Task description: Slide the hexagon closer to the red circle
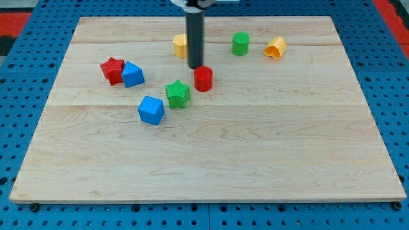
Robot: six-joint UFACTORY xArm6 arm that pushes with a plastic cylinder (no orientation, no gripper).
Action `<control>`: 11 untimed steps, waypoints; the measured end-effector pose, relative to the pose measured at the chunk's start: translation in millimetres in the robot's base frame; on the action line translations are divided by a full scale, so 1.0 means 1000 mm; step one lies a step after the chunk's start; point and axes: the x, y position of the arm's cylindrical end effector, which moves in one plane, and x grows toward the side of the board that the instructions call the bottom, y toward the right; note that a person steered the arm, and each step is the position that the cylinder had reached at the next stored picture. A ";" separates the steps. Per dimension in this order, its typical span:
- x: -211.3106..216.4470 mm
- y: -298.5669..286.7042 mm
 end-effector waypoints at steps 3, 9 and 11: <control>-0.060 -0.044; -0.074 0.049; -0.051 0.069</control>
